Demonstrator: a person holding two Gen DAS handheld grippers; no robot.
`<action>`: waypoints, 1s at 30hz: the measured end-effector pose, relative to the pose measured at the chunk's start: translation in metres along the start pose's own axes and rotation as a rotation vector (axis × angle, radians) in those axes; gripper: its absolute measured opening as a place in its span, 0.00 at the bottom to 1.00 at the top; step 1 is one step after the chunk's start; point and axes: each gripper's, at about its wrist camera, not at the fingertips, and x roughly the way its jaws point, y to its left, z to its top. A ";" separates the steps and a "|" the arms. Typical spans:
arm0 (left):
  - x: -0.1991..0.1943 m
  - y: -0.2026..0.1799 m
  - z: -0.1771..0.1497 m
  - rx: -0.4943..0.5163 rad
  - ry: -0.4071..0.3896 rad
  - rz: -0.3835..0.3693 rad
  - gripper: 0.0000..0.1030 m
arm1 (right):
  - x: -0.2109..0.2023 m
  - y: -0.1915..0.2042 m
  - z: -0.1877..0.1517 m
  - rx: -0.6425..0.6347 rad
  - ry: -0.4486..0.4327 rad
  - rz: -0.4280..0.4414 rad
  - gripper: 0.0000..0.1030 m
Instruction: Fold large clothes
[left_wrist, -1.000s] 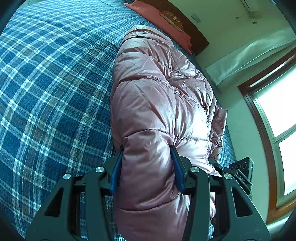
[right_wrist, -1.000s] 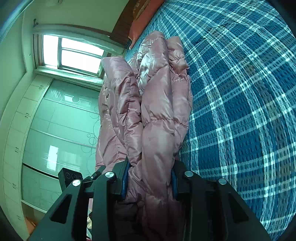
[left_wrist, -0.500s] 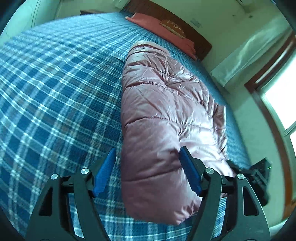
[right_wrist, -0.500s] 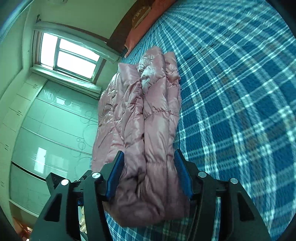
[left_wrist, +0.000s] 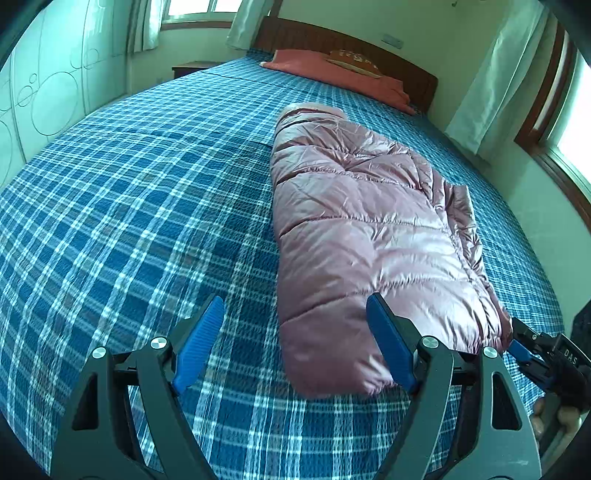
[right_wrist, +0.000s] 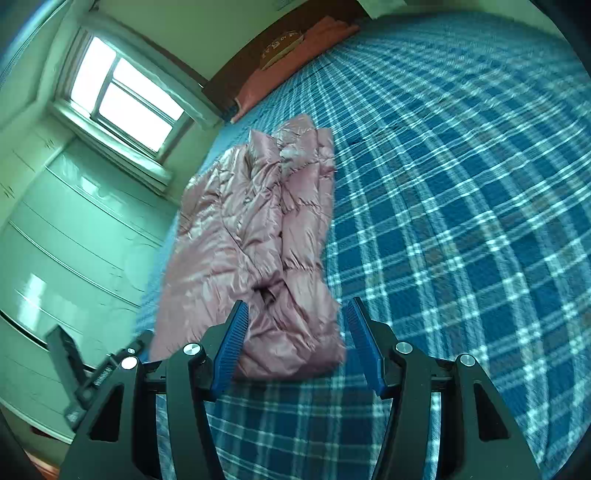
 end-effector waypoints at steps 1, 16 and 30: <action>-0.002 0.000 -0.002 -0.002 -0.001 0.009 0.78 | -0.005 0.004 -0.004 -0.022 -0.008 -0.032 0.57; -0.051 -0.016 -0.026 0.078 -0.101 0.133 0.90 | -0.042 0.084 -0.060 -0.305 -0.093 -0.286 0.70; -0.121 -0.027 -0.026 0.092 -0.227 0.123 0.94 | -0.079 0.135 -0.066 -0.380 -0.209 -0.312 0.75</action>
